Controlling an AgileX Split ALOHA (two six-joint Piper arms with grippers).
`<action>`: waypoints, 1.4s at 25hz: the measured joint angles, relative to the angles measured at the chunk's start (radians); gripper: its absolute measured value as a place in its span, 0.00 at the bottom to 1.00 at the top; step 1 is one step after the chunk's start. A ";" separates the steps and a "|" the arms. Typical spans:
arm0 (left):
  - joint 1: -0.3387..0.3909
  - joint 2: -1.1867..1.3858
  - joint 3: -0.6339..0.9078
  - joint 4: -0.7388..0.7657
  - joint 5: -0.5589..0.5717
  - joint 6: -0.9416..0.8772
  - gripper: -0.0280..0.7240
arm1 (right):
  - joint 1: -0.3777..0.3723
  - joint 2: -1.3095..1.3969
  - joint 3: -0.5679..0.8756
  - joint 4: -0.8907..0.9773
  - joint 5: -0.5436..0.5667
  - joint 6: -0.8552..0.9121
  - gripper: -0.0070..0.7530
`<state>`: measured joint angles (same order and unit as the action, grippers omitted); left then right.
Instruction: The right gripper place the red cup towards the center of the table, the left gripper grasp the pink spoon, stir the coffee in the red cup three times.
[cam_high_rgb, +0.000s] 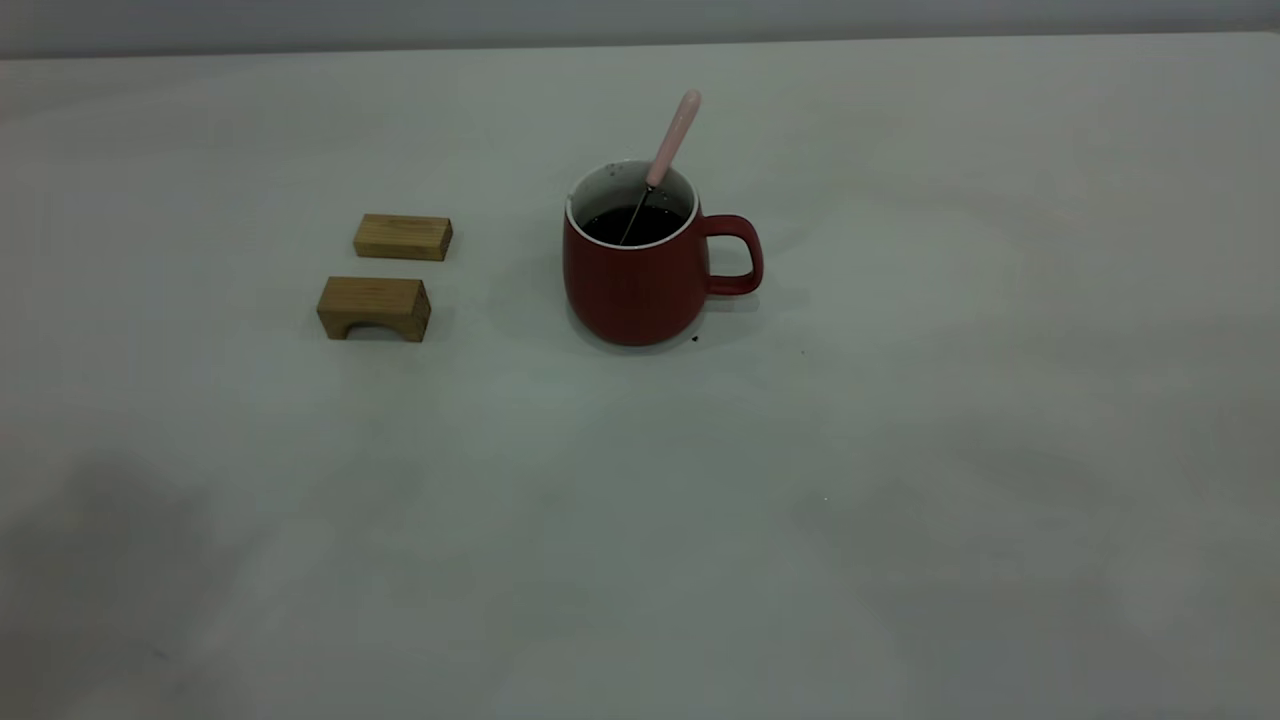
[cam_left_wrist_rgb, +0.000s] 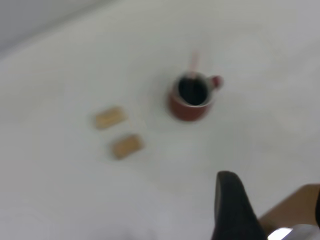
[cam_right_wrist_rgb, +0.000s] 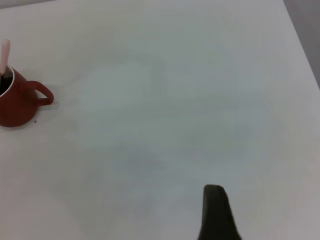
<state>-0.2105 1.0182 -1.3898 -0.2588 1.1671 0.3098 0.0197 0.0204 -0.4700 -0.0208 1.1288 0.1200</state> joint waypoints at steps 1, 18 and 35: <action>0.000 -0.065 0.037 0.020 0.000 0.006 0.66 | 0.000 0.000 0.000 0.000 0.000 0.000 0.73; 0.192 -0.959 0.819 0.079 -0.017 -0.082 0.65 | 0.000 0.000 0.000 0.000 0.000 0.000 0.73; 0.192 -0.982 0.897 0.097 -0.022 -0.079 0.65 | 0.000 0.000 0.000 0.000 0.000 0.000 0.73</action>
<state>-0.0185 0.0363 -0.4929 -0.1616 1.1455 0.2311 0.0197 0.0204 -0.4700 -0.0208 1.1288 0.1200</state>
